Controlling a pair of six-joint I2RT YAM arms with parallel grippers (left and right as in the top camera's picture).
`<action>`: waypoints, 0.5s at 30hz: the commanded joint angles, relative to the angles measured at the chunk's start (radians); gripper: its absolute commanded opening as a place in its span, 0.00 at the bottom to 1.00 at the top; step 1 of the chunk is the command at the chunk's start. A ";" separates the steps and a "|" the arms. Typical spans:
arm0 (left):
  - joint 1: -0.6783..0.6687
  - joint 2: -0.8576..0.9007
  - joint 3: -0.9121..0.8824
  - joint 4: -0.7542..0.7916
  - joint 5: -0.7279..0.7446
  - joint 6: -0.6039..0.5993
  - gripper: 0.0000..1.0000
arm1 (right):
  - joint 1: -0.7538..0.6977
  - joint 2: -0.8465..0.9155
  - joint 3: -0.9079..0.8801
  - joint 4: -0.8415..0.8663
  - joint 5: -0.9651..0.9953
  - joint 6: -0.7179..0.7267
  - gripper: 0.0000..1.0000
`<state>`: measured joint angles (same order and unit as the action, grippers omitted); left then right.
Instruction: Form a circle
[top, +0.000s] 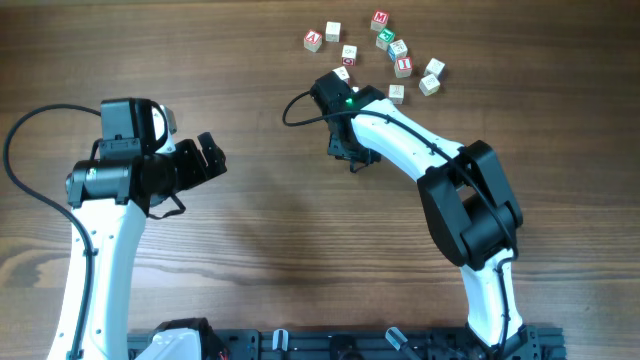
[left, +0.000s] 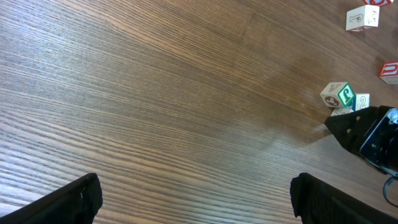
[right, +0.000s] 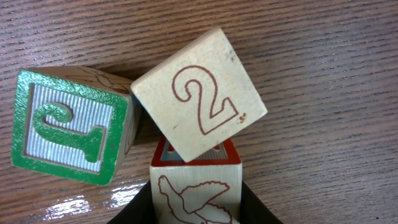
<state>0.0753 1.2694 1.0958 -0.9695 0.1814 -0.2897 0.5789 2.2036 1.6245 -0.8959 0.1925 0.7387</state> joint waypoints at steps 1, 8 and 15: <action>0.005 -0.013 -0.006 0.000 0.001 0.021 1.00 | 0.002 -0.008 -0.017 -0.002 0.008 -0.014 0.27; 0.005 -0.013 -0.006 0.000 0.001 0.021 1.00 | 0.016 -0.008 -0.017 -0.001 -0.010 -0.046 0.25; 0.005 -0.013 -0.006 0.000 0.001 0.021 1.00 | 0.031 -0.008 -0.017 0.006 -0.010 -0.081 0.25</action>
<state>0.0753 1.2694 1.0958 -0.9695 0.1814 -0.2897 0.6018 2.2036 1.6245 -0.8940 0.1917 0.6830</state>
